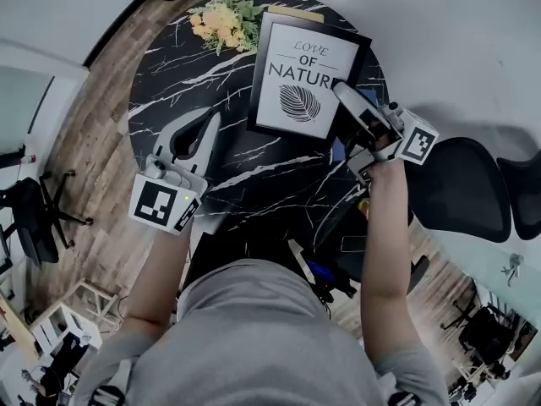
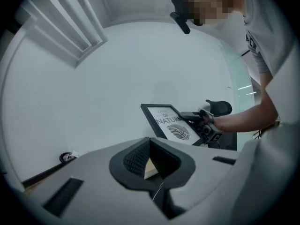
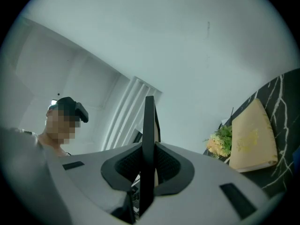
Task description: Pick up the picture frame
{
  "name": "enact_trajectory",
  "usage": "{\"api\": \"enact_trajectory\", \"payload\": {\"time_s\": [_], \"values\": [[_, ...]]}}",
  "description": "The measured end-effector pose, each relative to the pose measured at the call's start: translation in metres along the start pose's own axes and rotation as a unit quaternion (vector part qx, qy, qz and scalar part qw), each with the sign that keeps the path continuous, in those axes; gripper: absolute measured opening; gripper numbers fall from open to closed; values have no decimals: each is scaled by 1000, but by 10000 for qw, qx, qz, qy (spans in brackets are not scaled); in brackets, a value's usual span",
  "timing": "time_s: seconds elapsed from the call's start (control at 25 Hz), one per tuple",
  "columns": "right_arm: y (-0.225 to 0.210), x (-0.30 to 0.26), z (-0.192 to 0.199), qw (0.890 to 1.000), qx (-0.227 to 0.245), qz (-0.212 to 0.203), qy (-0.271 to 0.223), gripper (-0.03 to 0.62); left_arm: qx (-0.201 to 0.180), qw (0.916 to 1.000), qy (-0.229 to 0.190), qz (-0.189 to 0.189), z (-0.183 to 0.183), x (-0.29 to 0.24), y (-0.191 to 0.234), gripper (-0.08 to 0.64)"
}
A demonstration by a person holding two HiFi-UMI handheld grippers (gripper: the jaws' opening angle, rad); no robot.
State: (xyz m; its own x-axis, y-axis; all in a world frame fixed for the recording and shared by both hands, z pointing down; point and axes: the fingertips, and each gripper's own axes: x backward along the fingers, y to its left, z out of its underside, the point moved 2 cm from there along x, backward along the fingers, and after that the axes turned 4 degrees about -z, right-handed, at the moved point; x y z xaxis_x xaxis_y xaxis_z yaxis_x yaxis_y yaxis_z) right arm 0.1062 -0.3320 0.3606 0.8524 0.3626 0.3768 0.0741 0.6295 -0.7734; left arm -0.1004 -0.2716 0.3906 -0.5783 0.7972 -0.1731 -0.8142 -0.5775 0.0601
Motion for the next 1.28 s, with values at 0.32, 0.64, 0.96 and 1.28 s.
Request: {"api": "enact_trajectory", "payload": {"time_s": [0.32,0.64,0.96,1.28], "values": [[44,-12,-7,9995,276,-161,-12,67,-147,9997,-158,-67,-18,16,0,6],[89,-20,-12,9974,610,-388,1,67,-323,9988,-344,-143,-39,34,-2,6],[131,-24,-9,9942,942,-512,39,67,-334,9983,-460,-134,-50,50,-7,6],[155,-28,-8,9917,1143,-585,52,67,-331,9979,-551,-49,-62,61,-12,6]]}}
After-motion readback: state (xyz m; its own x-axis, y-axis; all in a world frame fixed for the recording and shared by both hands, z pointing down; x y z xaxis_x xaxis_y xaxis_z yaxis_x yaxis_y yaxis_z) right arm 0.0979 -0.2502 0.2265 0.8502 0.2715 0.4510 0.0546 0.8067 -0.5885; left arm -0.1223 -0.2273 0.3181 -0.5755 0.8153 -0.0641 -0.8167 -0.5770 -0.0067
